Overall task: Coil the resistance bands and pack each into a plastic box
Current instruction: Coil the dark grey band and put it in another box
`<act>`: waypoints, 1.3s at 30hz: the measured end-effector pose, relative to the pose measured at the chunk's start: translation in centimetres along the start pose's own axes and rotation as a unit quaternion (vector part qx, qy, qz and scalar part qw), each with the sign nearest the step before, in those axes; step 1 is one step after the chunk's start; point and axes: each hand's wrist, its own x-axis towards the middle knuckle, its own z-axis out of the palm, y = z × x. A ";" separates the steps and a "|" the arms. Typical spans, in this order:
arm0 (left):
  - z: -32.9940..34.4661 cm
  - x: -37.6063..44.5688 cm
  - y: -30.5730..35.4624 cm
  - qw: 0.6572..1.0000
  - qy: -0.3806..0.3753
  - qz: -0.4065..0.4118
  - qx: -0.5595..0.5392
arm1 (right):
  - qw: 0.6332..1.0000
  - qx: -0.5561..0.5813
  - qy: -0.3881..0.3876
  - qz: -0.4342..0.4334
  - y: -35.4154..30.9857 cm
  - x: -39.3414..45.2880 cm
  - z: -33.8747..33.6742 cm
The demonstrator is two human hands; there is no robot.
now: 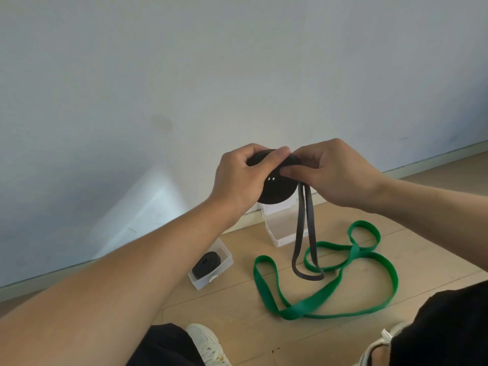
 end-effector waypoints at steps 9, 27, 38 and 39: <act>0.7 0.7 1.5 0.935 0.069 -0.199 -0.286 | 0.967 0.236 0.072 0.058 -0.9 0.2 0.7; -1.5 1.3 -1.0 0.993 -0.067 -0.084 -0.057 | 0.975 0.221 0.027 -0.010 -0.1 -0.1 1.9; -1.0 2.0 -0.5 0.973 0.056 -0.137 -0.178 | 0.961 0.251 0.103 0.062 -1.2 0.6 0.7; -1.0 2.0 -0.5 0.973 0.062 -0.137 -0.174 | 0.963 0.241 0.103 0.065 -1.2 0.6 0.7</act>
